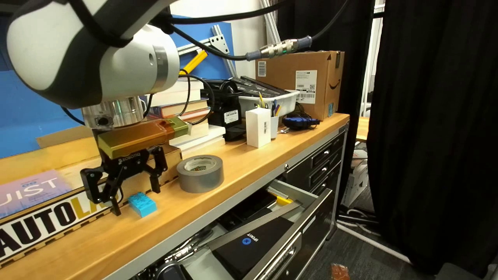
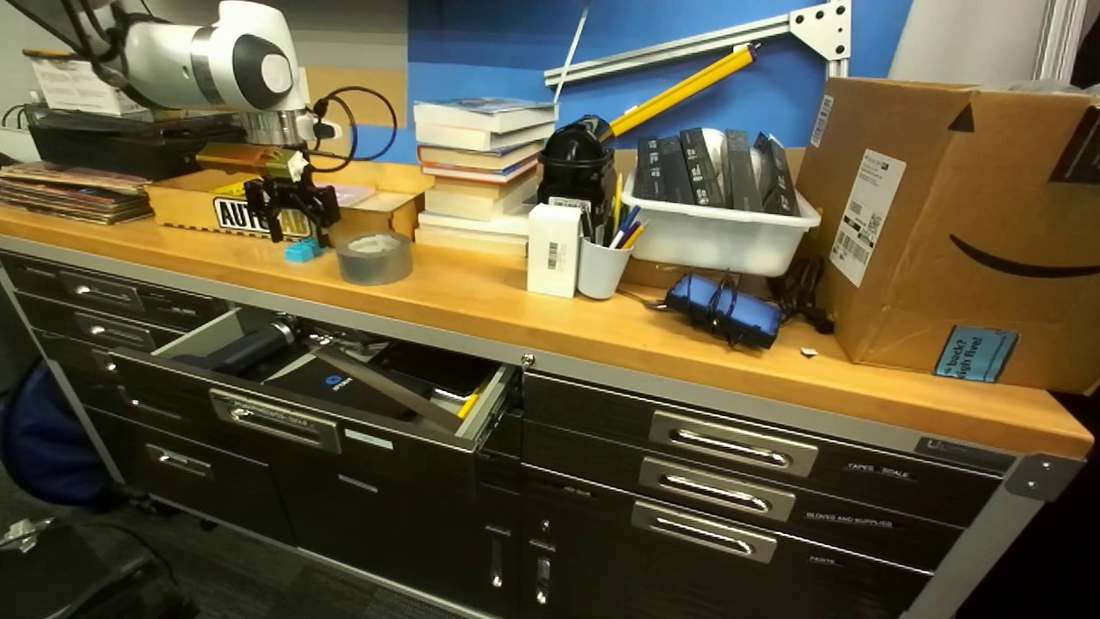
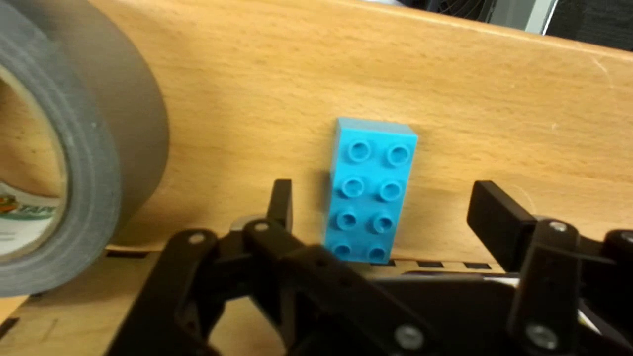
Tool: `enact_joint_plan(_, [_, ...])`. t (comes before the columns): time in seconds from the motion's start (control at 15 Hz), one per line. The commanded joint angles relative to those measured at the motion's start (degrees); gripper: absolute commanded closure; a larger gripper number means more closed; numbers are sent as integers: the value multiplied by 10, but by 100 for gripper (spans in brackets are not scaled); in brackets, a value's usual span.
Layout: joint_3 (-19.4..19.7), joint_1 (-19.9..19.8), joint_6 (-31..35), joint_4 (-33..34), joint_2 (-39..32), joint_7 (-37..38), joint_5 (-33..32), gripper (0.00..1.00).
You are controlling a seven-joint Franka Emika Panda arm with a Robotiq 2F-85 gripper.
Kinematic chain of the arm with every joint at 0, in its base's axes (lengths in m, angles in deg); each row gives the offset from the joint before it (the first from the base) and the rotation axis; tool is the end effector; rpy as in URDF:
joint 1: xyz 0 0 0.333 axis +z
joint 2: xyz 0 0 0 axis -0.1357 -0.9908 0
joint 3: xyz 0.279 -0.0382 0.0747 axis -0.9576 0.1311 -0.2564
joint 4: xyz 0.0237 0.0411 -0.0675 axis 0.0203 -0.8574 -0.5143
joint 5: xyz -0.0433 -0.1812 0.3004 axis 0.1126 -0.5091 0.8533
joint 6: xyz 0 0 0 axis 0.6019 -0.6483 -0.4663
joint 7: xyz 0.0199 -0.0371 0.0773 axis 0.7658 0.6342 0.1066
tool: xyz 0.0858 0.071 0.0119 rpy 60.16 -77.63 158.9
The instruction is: Put the blue lego brick in the open drawer
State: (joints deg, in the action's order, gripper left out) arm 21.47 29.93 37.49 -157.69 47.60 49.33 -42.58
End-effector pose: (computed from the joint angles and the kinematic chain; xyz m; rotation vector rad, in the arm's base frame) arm 0.5483 0.3280 0.3557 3.0678 0.6540 0.0396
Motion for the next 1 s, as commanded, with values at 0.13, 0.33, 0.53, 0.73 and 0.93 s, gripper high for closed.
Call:
enact_joint_plan(0.13, [1, -6, -37, 17, -12, 0, 8, 57])
enact_joint_plan(0.33, [0, -9, -43, 7, -3, 2, 11, 79])
enact_joint_plan(0.53, [-1, -10, -49, -17, 19, 12, 21, 86])
enact_joint_plan(0.73, [-8, -18, -57, -70, 61, 12, 39, 85])
enact_joint_plan(0.93, [-4, -21, -50, -143, 108, 29, 47, 85])
